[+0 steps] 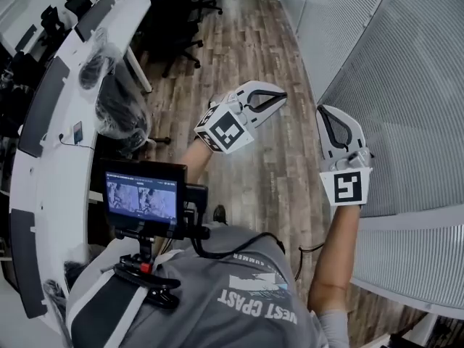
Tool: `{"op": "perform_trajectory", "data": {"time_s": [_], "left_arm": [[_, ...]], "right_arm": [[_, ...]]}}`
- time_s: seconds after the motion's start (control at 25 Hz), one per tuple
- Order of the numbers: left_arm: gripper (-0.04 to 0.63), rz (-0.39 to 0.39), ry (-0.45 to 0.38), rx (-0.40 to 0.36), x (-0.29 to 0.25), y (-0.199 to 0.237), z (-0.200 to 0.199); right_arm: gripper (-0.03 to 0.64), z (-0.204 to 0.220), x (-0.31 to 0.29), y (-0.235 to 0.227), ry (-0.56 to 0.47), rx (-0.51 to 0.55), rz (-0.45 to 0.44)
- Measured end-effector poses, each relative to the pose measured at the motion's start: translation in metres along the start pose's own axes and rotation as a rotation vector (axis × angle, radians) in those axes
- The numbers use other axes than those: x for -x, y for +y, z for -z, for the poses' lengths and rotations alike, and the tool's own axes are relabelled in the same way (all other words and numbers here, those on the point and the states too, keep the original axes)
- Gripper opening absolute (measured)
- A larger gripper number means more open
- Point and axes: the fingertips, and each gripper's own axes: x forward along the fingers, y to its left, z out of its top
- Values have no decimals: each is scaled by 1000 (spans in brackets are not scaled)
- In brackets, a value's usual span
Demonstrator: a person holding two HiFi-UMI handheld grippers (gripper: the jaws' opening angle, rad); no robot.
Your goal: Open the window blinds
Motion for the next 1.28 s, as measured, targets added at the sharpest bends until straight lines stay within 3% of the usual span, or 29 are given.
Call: {"op": "perform_trajectory", "data": {"time_s": [0.24,0.64,0.8,1.28], "left_arm": [[3,11,-14,-2,1,71,64],[3,-6,5,54,-14,131,144],[3,-28,32,55,-45,160,169],[3,-96,87,24,-165,230,205]], "right_arm": [[3,6,-91,-7,-8,3,31],[3,44,-188,-15,-5,-4,-25],[3,79,-223,-39,-1,-7,-56],[3,170,-291,-132,-120,-27,-114]]}}
